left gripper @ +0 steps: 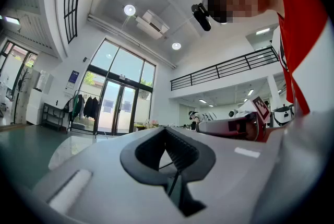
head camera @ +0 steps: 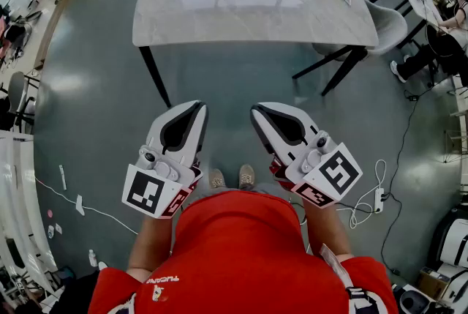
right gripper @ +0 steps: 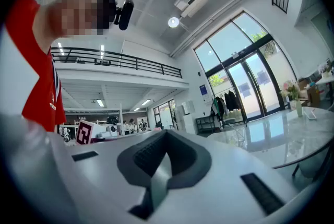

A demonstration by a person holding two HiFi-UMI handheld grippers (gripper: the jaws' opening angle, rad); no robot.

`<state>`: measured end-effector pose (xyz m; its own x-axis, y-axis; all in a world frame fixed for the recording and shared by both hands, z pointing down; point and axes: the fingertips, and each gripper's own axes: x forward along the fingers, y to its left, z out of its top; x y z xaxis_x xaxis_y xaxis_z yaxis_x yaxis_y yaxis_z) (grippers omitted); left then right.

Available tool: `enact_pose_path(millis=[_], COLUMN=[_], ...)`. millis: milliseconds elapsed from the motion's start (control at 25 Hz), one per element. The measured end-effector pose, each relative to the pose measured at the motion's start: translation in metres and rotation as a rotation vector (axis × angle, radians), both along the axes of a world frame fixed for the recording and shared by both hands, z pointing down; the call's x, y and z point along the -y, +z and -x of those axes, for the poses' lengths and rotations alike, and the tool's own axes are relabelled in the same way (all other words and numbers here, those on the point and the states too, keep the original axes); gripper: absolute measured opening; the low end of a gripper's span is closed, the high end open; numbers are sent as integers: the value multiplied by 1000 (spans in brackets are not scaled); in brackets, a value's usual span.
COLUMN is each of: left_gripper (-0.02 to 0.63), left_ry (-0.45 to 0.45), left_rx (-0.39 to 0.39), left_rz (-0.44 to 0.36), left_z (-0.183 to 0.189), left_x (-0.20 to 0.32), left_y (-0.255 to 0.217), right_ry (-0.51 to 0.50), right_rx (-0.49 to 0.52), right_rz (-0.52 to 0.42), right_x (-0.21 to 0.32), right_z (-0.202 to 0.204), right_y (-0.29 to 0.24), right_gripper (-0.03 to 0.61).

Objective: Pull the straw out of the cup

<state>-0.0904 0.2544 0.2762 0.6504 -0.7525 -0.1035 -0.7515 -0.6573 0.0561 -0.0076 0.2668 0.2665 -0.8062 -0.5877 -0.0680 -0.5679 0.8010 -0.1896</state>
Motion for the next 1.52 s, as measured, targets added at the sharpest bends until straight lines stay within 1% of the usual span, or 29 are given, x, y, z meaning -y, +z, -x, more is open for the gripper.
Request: enact_pose_path(millis=[400,600,720,1000,1280,1520], left_gripper=[5,5,5,5,5,5], left_ry=[16,20,15,-23,-81,-118], left_rx=[-4,-3,0,-6,-11,-15], left_rz=[-5,0,2,-1,-9,-3], left_z=[0,-3,-8,-23,-41,-49], left_x=[2,2,4,15,27,36], left_y=[-2,-1,0,-2,0,4], right_ry=[15,29,35,19,-30,-61], right_rx=[-16,23,28,10,3,-6], right_rz=[-10,5,9,-11,-30,-35], right_x=[-1,1,3,15,33,44], right_z=[3,-3,-11,-32,-50,-60], right_y=[-1,-2,-1,-3,-1,-1], right_gripper=[0,1,1,2,2,2])
